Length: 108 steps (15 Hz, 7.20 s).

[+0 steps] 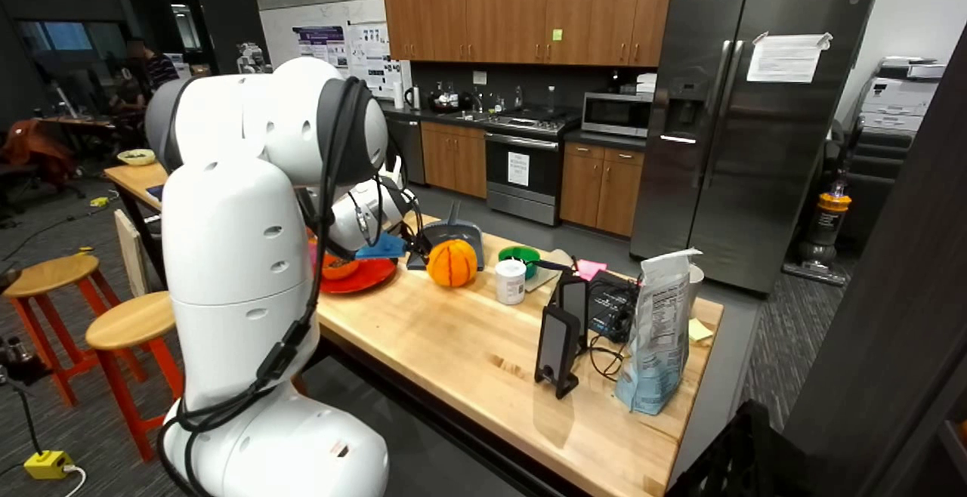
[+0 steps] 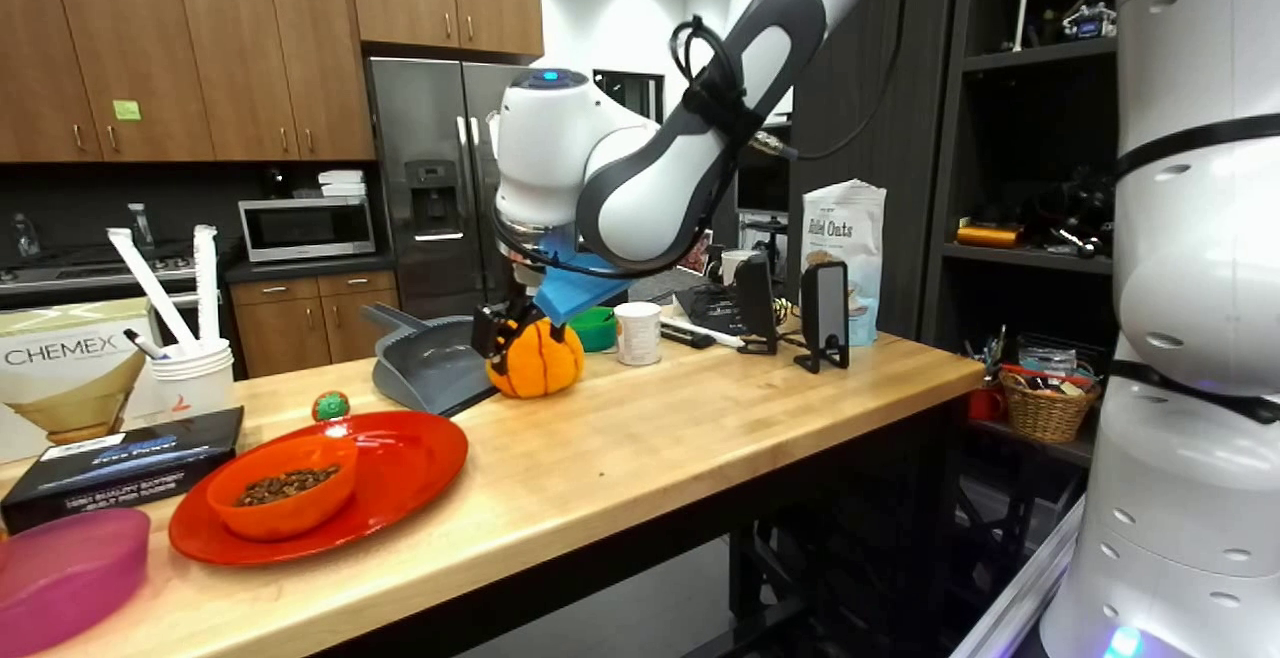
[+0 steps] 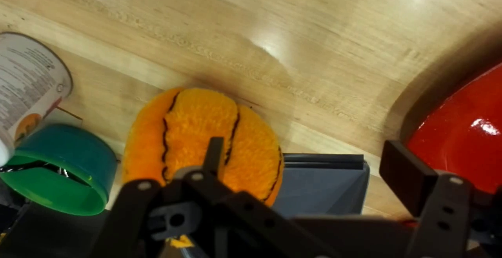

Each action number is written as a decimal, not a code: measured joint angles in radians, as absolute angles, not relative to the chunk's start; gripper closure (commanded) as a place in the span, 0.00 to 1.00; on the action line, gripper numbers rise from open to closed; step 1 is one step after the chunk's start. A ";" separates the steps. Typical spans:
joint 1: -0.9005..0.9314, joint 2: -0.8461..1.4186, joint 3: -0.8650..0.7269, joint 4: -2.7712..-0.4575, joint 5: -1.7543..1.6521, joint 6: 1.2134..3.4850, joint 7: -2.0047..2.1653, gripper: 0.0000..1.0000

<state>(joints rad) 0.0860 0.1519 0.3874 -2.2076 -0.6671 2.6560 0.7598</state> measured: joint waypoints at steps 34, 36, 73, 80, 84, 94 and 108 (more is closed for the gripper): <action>0.279 0.454 0.302 -1.852 -1.667 2.682 1.544 0.00; 0.288 0.456 0.307 -1.852 -1.665 2.668 1.542 0.00; 0.500 0.192 0.499 -2.477 -1.600 2.092 2.151 0.00; 0.500 0.194 0.500 -2.475 -1.603 2.085 2.149 0.00; 0.501 0.195 0.501 -2.475 -1.646 2.055 2.153 0.00; 0.512 0.212 0.513 -2.474 -1.674 1.939 2.200 0.00; 0.515 0.226 0.520 -2.472 -1.673 1.913 2.213 0.00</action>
